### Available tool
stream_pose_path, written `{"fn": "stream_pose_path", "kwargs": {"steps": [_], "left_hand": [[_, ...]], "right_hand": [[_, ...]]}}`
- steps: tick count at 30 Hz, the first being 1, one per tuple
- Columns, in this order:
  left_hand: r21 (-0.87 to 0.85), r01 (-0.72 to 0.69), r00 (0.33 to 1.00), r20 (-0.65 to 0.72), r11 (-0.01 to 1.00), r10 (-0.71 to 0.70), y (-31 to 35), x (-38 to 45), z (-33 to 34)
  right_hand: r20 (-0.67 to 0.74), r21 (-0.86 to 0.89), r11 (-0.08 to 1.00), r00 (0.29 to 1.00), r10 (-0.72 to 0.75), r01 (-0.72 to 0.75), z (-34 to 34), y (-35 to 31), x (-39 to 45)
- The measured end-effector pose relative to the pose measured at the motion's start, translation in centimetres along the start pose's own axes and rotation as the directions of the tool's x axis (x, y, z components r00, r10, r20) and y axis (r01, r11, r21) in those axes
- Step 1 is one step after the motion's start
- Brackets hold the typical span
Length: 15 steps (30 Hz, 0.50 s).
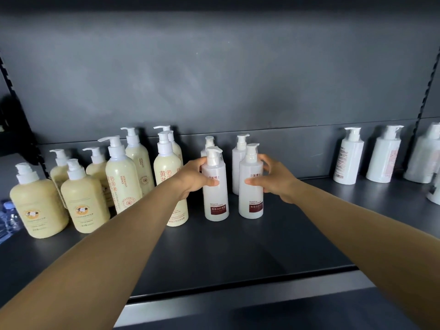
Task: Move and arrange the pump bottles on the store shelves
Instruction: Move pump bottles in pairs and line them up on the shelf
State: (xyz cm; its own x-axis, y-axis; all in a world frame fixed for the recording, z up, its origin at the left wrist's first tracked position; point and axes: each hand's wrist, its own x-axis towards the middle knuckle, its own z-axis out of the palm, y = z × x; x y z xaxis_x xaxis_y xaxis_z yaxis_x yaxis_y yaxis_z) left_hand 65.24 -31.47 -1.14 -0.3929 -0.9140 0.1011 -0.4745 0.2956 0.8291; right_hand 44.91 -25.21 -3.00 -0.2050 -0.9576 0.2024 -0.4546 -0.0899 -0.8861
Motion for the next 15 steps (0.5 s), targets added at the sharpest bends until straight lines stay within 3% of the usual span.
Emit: {"fn": "stream_pose_path", "kwargs": {"steps": [10,12,15], "left_hand": [[-0.042,0.054,0.998,-0.028,0.998,-0.055,0.4,-0.3,0.3],[0.039,0.076,0.996,-0.045,0.996,-0.075,1.1,-0.6,0.3],[0.293,0.14,0.99,-0.07,0.946,-0.125,3.0,-1.5,0.2]], "right_hand": [[0.049,-0.019,0.999,0.998,-0.047,0.048,-0.7,0.4,-0.4],[0.077,-0.065,0.996,0.995,-0.059,0.064,-1.5,0.5,-0.7],[0.159,-0.253,0.964,0.986,-0.045,0.085,-4.5,0.7,-1.3]]}}
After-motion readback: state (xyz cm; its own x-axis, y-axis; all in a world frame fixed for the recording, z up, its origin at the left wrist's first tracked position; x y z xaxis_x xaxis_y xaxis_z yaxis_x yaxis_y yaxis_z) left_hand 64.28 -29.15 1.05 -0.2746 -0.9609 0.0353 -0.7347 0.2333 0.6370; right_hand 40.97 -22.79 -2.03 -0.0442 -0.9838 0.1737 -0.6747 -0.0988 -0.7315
